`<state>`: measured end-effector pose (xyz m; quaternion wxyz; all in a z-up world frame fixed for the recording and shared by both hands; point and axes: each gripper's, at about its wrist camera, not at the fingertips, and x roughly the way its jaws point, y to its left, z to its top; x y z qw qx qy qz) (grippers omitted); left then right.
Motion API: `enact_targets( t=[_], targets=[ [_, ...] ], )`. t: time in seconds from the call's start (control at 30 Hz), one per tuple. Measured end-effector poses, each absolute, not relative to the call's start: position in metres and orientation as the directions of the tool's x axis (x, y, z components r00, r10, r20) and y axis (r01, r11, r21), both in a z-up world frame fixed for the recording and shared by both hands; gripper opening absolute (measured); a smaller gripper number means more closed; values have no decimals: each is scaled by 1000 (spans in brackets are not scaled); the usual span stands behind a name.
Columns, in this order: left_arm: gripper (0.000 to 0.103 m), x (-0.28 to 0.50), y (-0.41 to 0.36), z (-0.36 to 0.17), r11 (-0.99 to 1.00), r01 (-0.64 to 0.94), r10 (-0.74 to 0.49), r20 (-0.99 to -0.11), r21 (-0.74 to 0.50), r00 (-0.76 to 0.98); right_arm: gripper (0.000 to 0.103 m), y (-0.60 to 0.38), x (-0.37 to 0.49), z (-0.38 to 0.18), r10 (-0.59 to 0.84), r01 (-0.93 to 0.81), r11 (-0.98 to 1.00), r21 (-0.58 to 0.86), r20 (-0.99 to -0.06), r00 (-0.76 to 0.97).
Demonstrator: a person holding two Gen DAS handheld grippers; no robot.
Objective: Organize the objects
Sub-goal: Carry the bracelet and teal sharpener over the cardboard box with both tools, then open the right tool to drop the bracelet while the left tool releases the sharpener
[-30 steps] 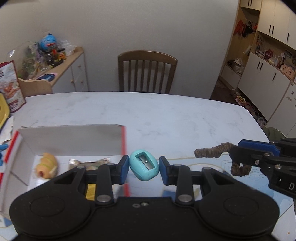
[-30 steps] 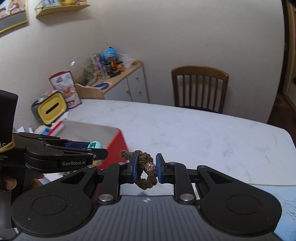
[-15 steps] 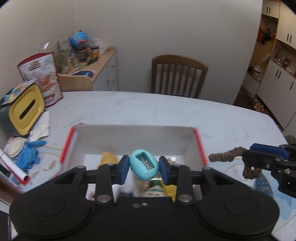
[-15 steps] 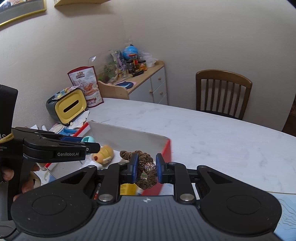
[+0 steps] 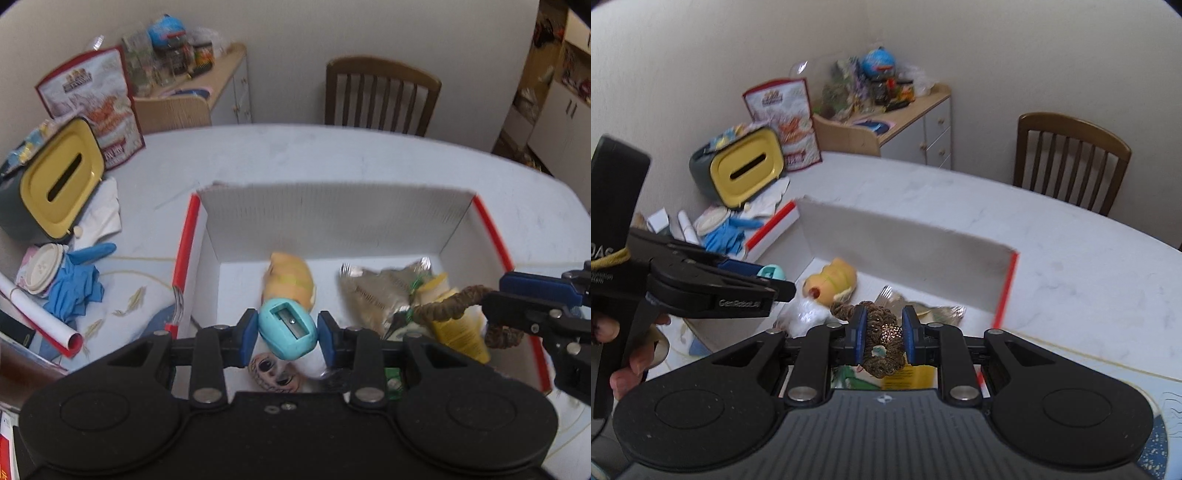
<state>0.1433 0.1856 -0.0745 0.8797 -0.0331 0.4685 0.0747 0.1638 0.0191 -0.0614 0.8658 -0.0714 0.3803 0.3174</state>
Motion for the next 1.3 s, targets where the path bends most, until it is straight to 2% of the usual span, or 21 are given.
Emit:
enact_targets(
  t=[0.47,0.87,1.0,1.07,1.13,1.3],
  targets=[
    [34,149,191,-99,995,-89,77,-856,37,511,20,47,155,-99,437,-633,772,58,-771,462],
    [37,140,192,-103,994,-104,67,-859,16,508,20,36,148,-95,493,-629,763,149,-765,415],
    [38,137,190,-99,993,-112,89,-853,36,515,24,30,147,-91,507,-617,767,173,-753,419],
    [43,135,190,-96,992,-117,91,-848,35,522,24,27,145,-89,513,-615,768,179,-747,424],
    [57,131,190,-92,992,-125,95,-838,32,537,24,24,144,-85,519,-611,770,186,-740,428],
    [57,122,186,-76,992,-122,91,-816,25,571,24,16,140,-73,537,-603,771,203,-716,446]
  ],
)
